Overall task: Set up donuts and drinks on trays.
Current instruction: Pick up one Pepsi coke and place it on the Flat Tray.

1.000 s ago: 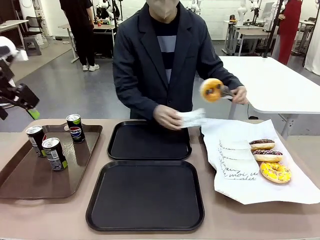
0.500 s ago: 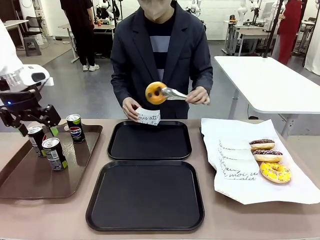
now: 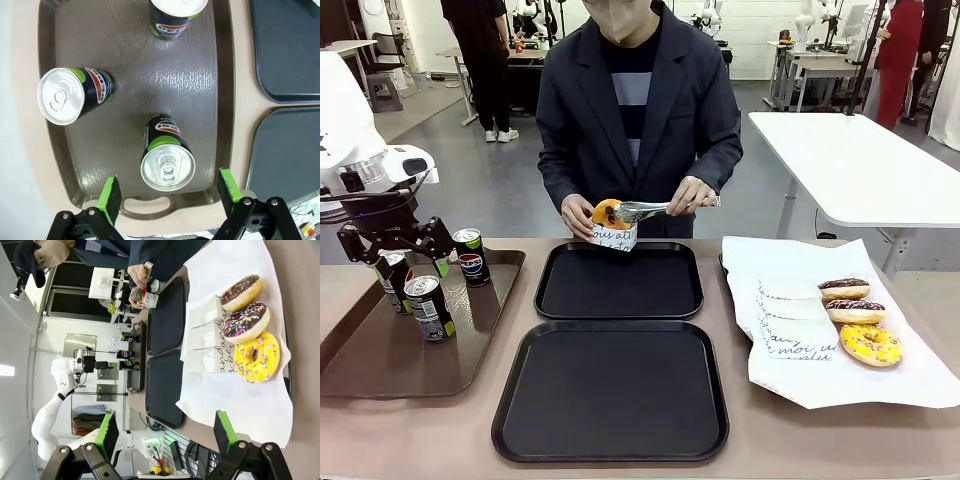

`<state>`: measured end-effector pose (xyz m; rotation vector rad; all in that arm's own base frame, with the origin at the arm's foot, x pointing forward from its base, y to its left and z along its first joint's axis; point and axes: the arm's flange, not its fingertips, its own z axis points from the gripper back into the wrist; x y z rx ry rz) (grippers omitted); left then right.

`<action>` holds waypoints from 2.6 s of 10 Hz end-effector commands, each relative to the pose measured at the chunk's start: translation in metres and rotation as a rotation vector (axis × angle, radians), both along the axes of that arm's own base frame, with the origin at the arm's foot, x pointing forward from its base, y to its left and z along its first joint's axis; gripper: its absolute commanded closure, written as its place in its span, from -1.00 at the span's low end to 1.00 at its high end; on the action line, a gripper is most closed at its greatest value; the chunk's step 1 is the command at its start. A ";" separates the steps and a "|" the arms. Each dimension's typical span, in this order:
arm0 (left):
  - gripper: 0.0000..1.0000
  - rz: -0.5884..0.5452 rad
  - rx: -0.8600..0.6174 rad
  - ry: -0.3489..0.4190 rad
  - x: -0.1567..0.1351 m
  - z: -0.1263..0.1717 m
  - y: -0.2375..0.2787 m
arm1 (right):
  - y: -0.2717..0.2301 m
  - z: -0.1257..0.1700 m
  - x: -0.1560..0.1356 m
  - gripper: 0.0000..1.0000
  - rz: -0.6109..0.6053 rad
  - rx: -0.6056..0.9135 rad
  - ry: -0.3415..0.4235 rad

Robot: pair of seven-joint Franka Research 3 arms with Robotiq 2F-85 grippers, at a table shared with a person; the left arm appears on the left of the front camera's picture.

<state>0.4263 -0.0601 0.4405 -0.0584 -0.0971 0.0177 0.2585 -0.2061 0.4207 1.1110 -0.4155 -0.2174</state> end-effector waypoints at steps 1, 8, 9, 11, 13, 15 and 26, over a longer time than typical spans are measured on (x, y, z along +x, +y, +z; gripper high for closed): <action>-1.00 -0.002 0.009 -0.008 -0.005 0.002 0.000 | 0.001 -0.001 0.001 -1.00 0.001 0.012 -0.016; -1.00 -0.034 0.073 -0.068 -0.007 0.004 -0.015 | 0.001 -0.001 0.001 -1.00 0.001 0.012 -0.016; -1.00 -0.021 0.086 -0.065 -0.009 0.001 -0.016 | 0.001 -0.001 0.001 -1.00 0.001 0.012 -0.016; -1.00 -0.023 0.131 -0.064 -0.011 -0.009 -0.019 | 0.001 -0.001 0.001 -1.00 0.001 0.012 -0.016; -1.00 -0.012 0.147 -0.031 -0.005 -0.018 -0.017 | 0.001 -0.001 0.001 -1.00 0.001 0.012 -0.016; -1.00 0.002 0.126 -0.023 -0.006 -0.026 -0.015 | 0.001 -0.001 0.001 -1.00 0.001 0.012 -0.016; -0.94 0.015 0.104 0.001 0.016 -0.059 -0.015 | 0.001 -0.001 0.001 -1.00 0.001 0.012 -0.016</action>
